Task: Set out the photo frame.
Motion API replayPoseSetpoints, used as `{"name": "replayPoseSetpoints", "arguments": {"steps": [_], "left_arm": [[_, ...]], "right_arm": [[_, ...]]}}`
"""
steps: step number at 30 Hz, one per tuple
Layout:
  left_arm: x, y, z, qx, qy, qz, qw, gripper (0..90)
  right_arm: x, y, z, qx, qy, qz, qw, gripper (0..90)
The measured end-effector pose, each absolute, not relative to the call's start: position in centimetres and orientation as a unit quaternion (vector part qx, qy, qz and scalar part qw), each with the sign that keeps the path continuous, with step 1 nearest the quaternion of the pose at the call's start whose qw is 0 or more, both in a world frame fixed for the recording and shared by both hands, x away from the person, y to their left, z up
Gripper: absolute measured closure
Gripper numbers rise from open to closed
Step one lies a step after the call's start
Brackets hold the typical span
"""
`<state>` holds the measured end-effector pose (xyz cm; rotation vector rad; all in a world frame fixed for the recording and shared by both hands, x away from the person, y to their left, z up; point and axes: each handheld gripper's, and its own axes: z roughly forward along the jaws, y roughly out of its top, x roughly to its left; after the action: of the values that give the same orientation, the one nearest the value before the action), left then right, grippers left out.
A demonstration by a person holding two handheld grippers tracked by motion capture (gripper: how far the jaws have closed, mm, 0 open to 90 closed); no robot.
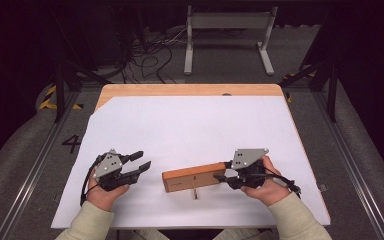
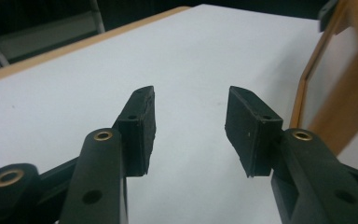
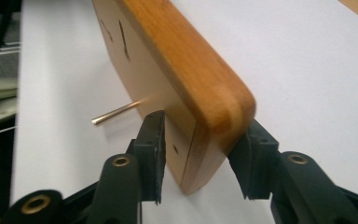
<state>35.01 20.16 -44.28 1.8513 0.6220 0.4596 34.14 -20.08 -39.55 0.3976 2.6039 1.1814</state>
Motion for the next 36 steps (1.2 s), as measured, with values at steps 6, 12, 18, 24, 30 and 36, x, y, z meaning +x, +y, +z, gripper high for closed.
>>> {"name": "replayPoseSetpoints", "arguments": {"steps": [6, 12, 18, 24, 30, 36], "left_arm": [[35.6, 19.9, -44.9, 0.786, 0.277, 0.176, 0.524, 48.0], [36.0, 19.8, -45.3, 0.790, 0.286, 0.168, 0.516, 44.7], [36.1, 19.9, -45.3, 0.786, 0.294, 0.163, 0.519, 42.5], [36.2, 19.8, -45.3, 0.789, 0.295, 0.162, 0.514, 42.2], [36.1, 19.9, -45.3, 0.790, 0.297, 0.161, 0.511, 42.3], [36.0, 19.9, -45.4, 0.796, 0.300, 0.159, 0.502, 42.5]], "right_arm": [[32.9, -20.3, -39.6, 0.127, 0.897, 0.403, 0.133, 57.9], [31.8, -20.5, -40.0, 0.118, 0.903, 0.391, 0.130, 55.0], [31.6, -21.4, -40.2, 0.153, 0.903, 0.385, 0.112, 54.0], [31.9, -21.7, -41.6, 0.210, 0.921, 0.326, 0.046, 88.3], [32.7, -20.1, -43.1, 0.231, 0.919, 0.320, 0.018, 90.0], [33.9, -19.9, -43.0, 0.279, 0.895, 0.346, 0.031, 90.0]]}}
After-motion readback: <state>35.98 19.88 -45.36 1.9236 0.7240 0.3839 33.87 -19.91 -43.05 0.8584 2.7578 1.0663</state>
